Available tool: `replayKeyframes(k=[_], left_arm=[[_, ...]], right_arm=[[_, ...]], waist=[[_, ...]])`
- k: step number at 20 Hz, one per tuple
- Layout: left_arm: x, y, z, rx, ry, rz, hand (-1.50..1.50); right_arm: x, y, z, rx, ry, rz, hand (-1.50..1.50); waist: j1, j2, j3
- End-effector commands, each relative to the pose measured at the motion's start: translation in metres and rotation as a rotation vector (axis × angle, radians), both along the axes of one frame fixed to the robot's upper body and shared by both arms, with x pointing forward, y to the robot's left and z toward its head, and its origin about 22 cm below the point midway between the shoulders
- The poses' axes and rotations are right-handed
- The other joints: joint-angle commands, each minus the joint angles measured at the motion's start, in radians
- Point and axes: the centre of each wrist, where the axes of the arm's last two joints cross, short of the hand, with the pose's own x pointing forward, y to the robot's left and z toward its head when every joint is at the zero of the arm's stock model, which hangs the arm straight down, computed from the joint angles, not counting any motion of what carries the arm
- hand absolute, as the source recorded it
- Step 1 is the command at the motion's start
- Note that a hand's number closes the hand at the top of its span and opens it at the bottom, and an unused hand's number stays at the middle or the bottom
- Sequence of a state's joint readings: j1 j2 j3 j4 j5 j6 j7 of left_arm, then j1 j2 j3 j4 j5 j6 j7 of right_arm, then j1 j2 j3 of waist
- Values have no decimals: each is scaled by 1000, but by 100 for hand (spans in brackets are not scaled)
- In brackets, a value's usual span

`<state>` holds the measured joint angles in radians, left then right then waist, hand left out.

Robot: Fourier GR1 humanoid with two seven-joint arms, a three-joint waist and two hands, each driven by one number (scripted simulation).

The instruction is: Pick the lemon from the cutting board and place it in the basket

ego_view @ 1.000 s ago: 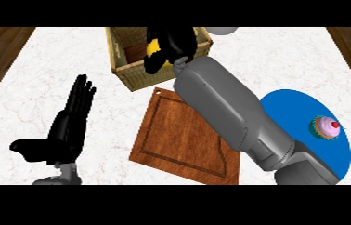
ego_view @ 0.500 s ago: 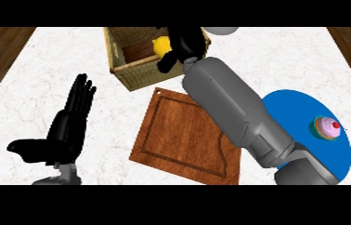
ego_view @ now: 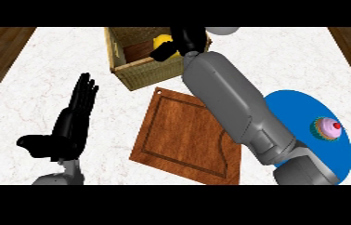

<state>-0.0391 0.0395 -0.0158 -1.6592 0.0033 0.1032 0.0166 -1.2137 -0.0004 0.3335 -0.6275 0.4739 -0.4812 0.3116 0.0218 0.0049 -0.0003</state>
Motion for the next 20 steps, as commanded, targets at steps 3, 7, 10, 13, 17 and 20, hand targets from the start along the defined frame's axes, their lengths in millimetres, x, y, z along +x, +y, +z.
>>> replayKeyframes(k=[3,7,10,13,17,20], left_arm=[[9,1,15,-2,-2,29,0],[-11,24,1,7,7,12,0],[1,-2,12,-9,-5,27,0],[-8,-11,-3,-5,7,40,0],[-24,14,-1,-2,11,17,0],[-11,3,-7,-7,14,36,0]], right_arm=[[-6,-2,8,74,-139,-54,-150],[12,-38,31,65,-154,-144,-150],[7,-43,45,104,-146,-178,-150],[7,-88,65,229,-138,-228,-150],[-10,-115,92,275,-166,-190,-150],[-16,-151,84,259,-184,-154,-150]], waist=[[-21,-7,0],[-14,-6,0],[-22,-7,0],[-38,-11,1],[-36,-15,1],[-32,-9,0]])
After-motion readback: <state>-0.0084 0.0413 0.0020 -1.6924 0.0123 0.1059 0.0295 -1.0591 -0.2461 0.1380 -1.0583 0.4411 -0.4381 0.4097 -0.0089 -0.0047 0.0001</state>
